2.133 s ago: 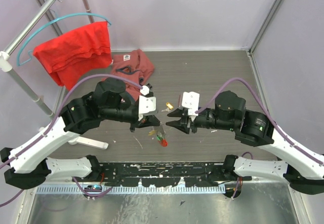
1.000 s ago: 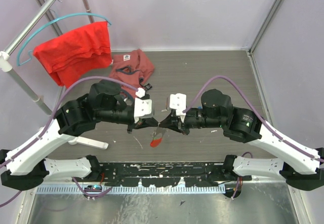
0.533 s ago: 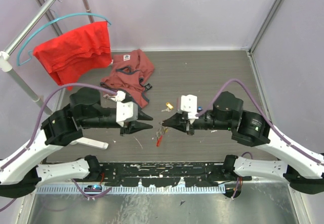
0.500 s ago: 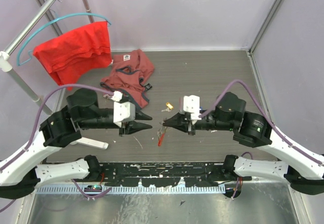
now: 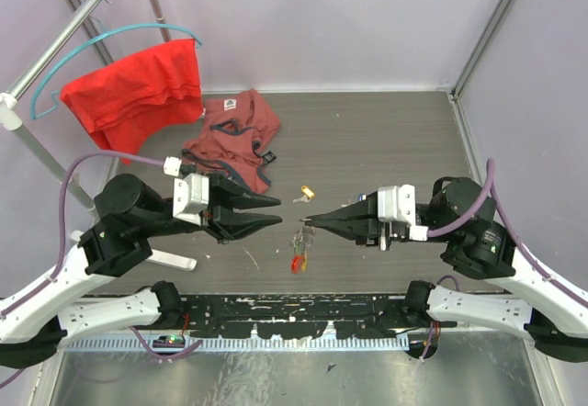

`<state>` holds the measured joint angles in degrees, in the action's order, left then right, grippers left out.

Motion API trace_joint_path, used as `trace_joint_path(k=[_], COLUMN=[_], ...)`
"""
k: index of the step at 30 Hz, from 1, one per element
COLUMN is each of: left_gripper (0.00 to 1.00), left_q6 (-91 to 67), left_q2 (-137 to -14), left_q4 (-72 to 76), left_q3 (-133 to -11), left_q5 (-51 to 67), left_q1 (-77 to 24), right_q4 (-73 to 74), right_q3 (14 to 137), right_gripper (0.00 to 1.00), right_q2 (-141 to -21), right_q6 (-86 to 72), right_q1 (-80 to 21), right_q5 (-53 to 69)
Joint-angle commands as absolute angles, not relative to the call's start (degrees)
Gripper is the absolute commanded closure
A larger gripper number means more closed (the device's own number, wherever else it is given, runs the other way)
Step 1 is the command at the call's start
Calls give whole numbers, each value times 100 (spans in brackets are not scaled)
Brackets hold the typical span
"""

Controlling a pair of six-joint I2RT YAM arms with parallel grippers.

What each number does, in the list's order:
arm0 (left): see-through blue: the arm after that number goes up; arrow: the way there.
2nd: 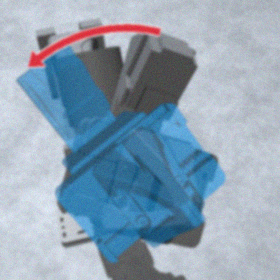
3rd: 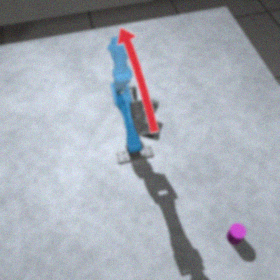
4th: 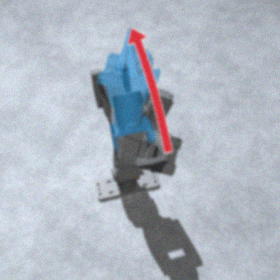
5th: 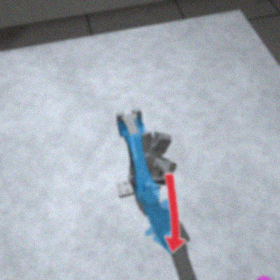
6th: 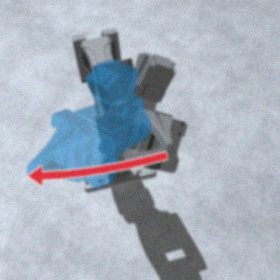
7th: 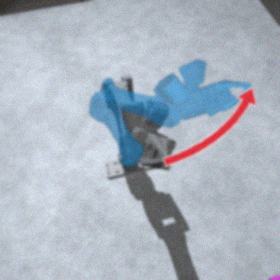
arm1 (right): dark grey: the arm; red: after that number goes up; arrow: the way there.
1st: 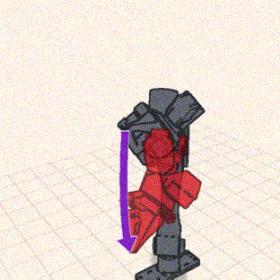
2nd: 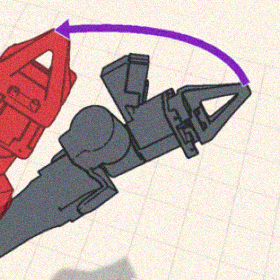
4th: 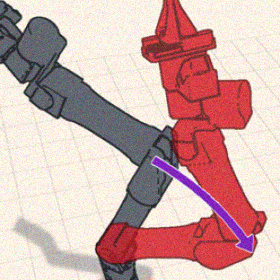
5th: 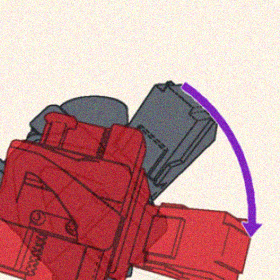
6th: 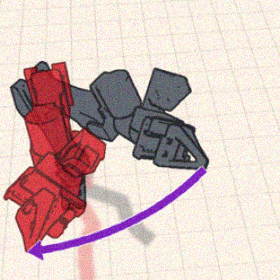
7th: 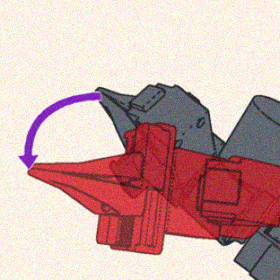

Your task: Put the keys on the keyring

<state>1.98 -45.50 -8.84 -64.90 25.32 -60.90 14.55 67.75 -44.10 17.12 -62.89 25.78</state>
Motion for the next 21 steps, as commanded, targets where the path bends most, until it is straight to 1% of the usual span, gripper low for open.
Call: trace_joint_path(k=[1,7,11,17,21], left_gripper=[64,68,69,69,73], left_q6=[-216,-348,-352,-290,-288], left_q2=[-4560,-4653,-4770,-4802,-4827], left_q4=[482,1145,1163,1065,1023], left_q3=[-6329,-6153,-6183,-6165,-6169], left_q5=[2900,3118,3350,3298,3272], left_q1=[-6113,-6110,-6109,-6110,-6110], right_q4=[284,-203,-280,-265,-275], right_q3=[6620,6476,6498,6525,6525], right_gripper=[99,99,99,99,99], right_q2=[-4274,-4399,-4480,-4474,-4454], right_q6=[1672,1555,1563,1560,1547], right_q1=[-6296,-6293,-6293,-6293,-6298], right_q5=[2770,2795,2794,2794,2809])
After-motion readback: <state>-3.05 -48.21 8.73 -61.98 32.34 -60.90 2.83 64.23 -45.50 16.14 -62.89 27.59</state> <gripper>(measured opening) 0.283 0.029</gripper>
